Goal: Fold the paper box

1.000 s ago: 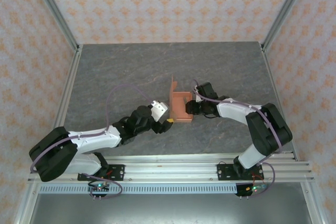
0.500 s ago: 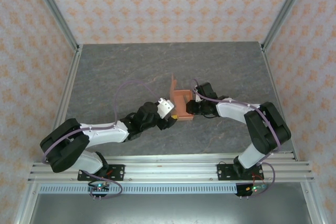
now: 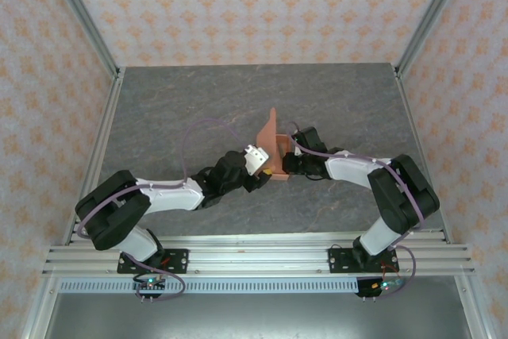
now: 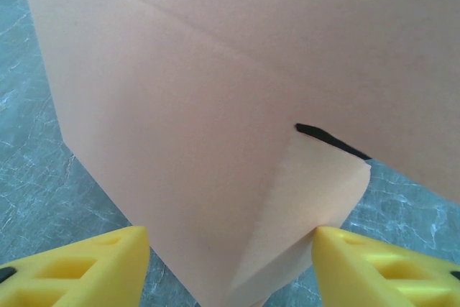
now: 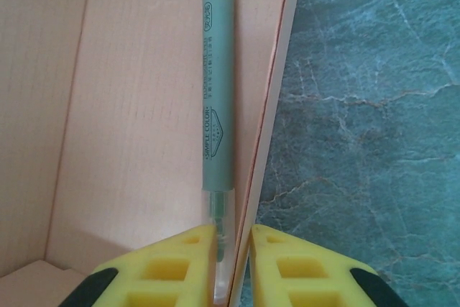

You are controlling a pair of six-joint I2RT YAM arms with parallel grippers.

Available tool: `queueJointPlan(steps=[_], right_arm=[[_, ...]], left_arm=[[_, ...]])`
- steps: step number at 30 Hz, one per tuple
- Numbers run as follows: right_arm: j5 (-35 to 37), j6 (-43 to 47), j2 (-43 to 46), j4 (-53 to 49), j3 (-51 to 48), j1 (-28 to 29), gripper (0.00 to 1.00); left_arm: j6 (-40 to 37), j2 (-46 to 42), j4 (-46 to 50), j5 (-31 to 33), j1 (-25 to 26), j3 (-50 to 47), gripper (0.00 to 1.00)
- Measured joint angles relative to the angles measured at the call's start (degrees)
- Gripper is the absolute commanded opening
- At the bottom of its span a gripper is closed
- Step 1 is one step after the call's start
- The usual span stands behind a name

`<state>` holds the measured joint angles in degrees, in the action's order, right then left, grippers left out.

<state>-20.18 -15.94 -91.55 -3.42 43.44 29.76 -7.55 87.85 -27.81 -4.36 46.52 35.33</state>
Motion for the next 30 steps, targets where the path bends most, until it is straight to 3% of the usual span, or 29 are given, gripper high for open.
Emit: queueJointPlan(steps=[5,19,30], right_arm=[[1.2,-0.6,0.0,0.5,-0.1,0.3,0.16],[2.7,-1.1,0.0,1.0,-0.2,0.8,0.16],[4.7,-1.7,0.3,1.4,-0.2,1.0,0.17]], left_arm=[[0.2,1.7,-1.2,2.0,0.0,1.1,0.5],[1.9,4.1,-2.6,3.3,-0.1,2.8,0.42],[1.2,6.4,-3.8,3.8,-0.1,2.8,0.3]])
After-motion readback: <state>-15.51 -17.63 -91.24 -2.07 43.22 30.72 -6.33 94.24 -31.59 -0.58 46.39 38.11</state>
